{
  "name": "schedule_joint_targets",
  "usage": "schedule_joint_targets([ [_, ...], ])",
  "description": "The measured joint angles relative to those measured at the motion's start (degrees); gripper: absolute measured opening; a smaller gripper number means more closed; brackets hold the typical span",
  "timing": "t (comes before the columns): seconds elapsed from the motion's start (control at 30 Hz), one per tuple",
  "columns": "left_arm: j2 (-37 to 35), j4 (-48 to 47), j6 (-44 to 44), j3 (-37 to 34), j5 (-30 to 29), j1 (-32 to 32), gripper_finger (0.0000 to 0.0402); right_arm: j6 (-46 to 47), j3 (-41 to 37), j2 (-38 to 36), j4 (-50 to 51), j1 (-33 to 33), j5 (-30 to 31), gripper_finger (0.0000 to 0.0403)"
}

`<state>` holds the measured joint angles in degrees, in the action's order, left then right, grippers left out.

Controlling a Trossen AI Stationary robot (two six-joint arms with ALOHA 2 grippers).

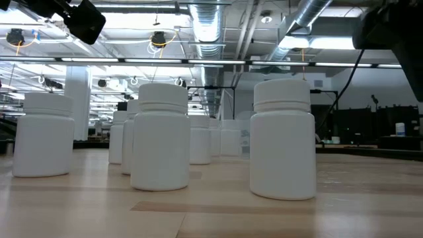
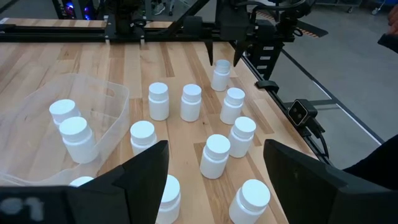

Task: Pick and place pill bottles into a basket
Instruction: Put the pill bottle into the bin

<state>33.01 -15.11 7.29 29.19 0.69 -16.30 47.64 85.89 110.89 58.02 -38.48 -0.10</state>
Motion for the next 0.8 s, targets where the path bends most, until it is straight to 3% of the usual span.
schedule_joint_targets([
  [0.8,0.0,0.0,0.0,0.0,0.02,-0.02,0.0251,-2.67,0.04,0.0,-0.04,0.33,-1.31,0.0249],
])
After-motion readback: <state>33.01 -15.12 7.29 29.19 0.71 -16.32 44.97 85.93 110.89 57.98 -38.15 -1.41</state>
